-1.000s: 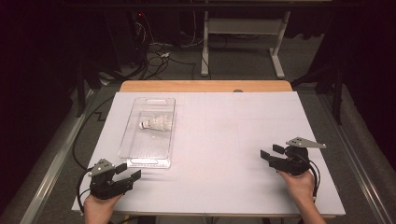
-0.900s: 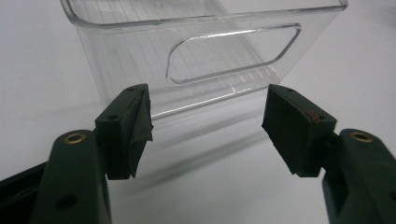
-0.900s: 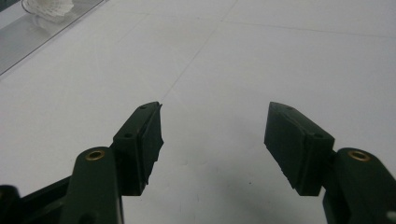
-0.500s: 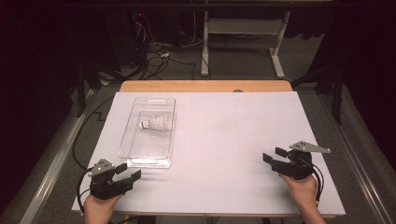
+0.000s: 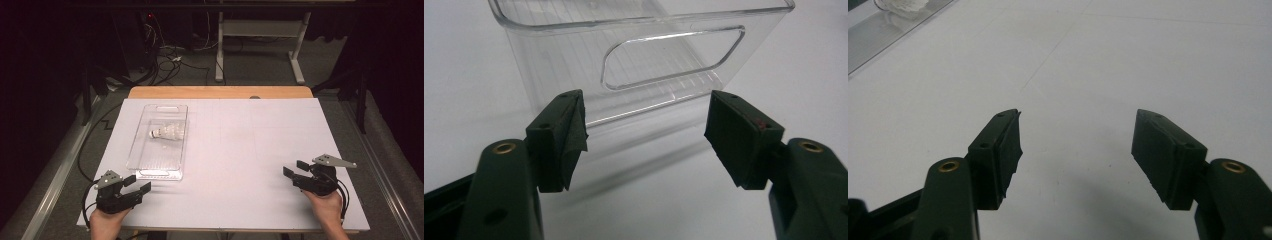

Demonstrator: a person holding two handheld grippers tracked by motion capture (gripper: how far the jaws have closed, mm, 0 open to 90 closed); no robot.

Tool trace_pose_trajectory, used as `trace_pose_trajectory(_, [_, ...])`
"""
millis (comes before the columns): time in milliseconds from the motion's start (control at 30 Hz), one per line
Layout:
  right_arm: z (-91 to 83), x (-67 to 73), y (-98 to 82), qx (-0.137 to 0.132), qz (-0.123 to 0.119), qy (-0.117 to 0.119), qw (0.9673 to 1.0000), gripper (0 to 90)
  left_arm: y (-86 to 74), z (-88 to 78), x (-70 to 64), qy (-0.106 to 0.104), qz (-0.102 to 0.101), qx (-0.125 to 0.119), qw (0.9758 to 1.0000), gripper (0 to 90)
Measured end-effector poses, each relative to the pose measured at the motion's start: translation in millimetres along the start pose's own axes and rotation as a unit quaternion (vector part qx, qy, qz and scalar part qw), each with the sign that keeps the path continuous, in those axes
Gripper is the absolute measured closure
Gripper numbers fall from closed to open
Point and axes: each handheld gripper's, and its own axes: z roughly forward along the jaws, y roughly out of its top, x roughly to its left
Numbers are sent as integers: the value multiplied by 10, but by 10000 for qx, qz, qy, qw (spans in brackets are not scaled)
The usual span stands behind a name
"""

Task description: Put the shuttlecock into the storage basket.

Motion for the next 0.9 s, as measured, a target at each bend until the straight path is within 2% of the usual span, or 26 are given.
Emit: trace_pose_trajectory(900, [-125,-13,-127,-27,37,-19,10000,349,-2,-8,7,-5,-24,-7,10000,334])
